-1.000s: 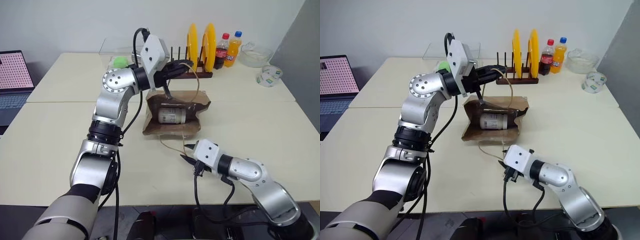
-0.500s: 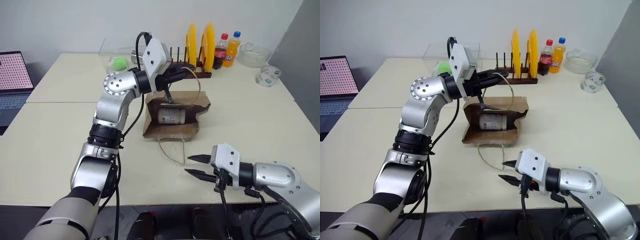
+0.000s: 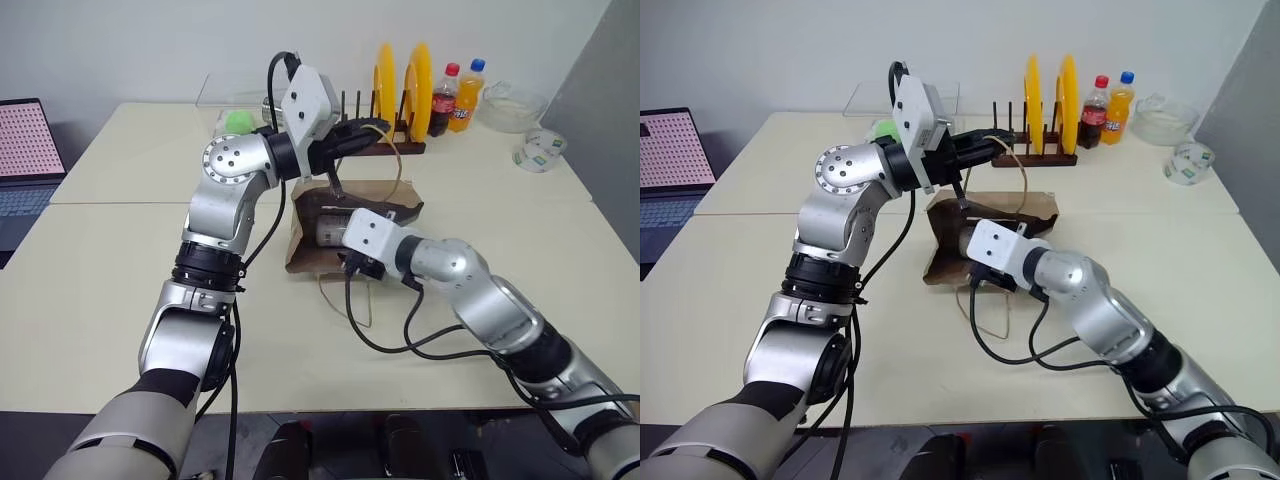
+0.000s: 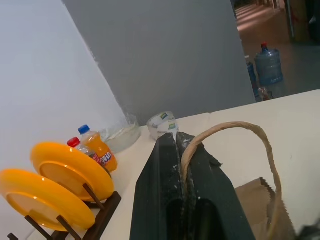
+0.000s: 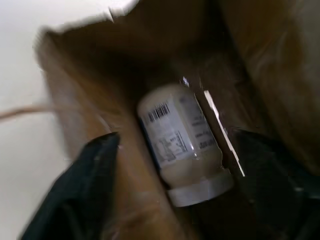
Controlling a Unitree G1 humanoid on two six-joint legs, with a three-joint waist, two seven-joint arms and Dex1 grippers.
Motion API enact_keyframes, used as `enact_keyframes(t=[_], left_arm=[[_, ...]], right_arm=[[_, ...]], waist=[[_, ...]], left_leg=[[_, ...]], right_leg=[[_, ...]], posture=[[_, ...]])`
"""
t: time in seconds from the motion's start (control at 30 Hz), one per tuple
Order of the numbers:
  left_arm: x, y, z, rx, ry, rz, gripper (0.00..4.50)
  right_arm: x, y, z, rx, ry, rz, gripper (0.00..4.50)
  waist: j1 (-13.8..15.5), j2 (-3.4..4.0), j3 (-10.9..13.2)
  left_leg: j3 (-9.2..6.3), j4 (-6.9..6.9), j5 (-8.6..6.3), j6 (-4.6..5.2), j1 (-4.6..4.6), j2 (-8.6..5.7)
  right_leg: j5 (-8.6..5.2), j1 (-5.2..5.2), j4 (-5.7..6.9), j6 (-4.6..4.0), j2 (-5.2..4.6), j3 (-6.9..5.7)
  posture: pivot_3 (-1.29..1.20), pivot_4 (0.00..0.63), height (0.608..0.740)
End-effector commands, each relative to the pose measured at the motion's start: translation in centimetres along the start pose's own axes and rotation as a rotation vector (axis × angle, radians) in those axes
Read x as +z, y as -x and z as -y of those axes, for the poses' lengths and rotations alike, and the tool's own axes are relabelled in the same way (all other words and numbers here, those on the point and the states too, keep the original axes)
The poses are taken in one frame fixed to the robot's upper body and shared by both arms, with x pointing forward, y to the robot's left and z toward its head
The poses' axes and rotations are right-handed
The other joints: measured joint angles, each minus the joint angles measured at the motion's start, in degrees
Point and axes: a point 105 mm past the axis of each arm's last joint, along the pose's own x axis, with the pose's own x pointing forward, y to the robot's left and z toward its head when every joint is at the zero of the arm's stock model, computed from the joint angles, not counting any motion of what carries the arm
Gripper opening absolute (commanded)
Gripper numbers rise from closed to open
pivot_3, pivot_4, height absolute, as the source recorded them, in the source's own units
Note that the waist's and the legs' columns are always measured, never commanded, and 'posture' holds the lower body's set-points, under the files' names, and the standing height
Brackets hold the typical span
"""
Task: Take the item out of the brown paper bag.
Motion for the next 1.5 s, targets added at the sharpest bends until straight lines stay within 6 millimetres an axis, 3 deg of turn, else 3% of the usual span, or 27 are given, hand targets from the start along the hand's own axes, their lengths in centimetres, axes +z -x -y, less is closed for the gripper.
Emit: enact_keyframes(t=[0.03,0.27,0.57,0.67,0.73,0.9,1.03,1.2,1.3,1.5], left_arm=[[2.1,-0.1,-0.7,0.007,-0.063,0.054,0.00],[2.1,-0.2,-0.8,0.004,-0.071,0.056,0.00],[1.9,0.0,-1.0,0.009,-0.075,0.048,0.00],[1.6,0.2,-1.1,0.015,-0.079,0.038,0.00],[1.4,0.4,-1.3,0.020,-0.083,0.030,0.00],[1.2,0.5,-1.6,0.028,-0.093,0.020,0.00],[0.8,0.6,-1.9,0.039,-0.105,0.000,0.00],[0.1,0.8,-2.6,0.073,-0.126,-0.036,0.00],[-0.1,0.7,-2.7,0.080,-0.138,-0.047,0.00],[-0.5,0.6,-2.8,0.082,-0.142,-0.064,0.00]], right_arm=[[0.4,-1.0,0.5,-0.037,0.124,-0.023,4.48],[-1.2,-3.4,1.2,-0.038,0.359,-0.162,4.48],[-2.7,-5.4,-0.2,0.054,0.389,-0.215,4.48],[-2.8,-5.6,-0.5,0.073,0.372,-0.207,3.93],[-2.4,-5.3,-0.4,0.076,0.372,-0.180,3.24],[-1.3,-4.5,0.3,0.064,0.382,-0.119,3.09],[1.0,-3.0,0.6,0.086,0.374,0.009,3.09],[2.4,0.2,-0.5,0.226,0.332,0.185,3.09],[2.9,1.7,-0.2,0.250,0.298,0.253,3.09],[6.0,5.1,1.4,0.284,0.096,0.446,3.09]], waist=[[-0.12,0.00,0.00],[-0.67,0.01,0.00],[-0.95,0.02,-0.03],[-1.16,0.02,-0.05],[-1.39,0.02,-0.05],[-1.73,0.02,-0.05],[-1.76,0.02,-0.05],[-1.99,0.01,-0.05],[-2.01,0.01,-0.05],[-1.98,0.01,-0.04]], left_leg=[[0.01,0.02,0.01,-0.01,-0.13,-0.01],[0.03,0.01,0.02,-0.03,-0.13,-0.01],[0.03,0.01,0.03,-0.04,-0.11,-0.02],[0.03,0.03,0.04,-0.07,-0.06,-0.02],[0.03,0.05,0.05,-0.08,-0.05,-0.02],[0.01,0.05,0.05,-0.08,-0.06,-0.04],[0.00,0.04,0.05,-0.08,-0.09,-0.03],[0.00,0.03,0.05,-0.07,-0.10,-0.04],[0.01,0.04,0.04,-0.06,-0.10,-0.04],[0.00,0.05,0.04,-0.07,-0.10,-0.03]], right_leg=[[0.00,-0.17,0.05,0.00,0.00,0.02],[0.02,-0.23,0.09,-0.02,0.00,0.04],[0.04,-0.23,0.12,-0.04,0.00,0.05],[0.05,-0.22,0.20,-0.05,0.00,0.07],[0.05,-0.23,0.27,-0.05,0.00,0.07],[0.05,-0.24,0.32,-0.05,0.00,0.07],[0.05,-0.28,0.30,-0.05,0.00,0.06],[0.05,-0.29,0.29,-0.05,0.00,0.06],[0.05,-0.25,0.25,-0.05,-0.01,0.06],[0.05,-0.26,0.31,-0.05,0.00,0.06]], posture=[[0.00,0.150,0.740],[0.00,0.150,0.740],[0.00,0.150,0.740],[0.00,0.150,0.740],[0.00,0.150,0.740],[0.00,0.150,0.740],[0.00,0.150,0.740],[0.00,0.150,0.740],[0.00,0.150,0.740],[0.00,0.150,0.740]])
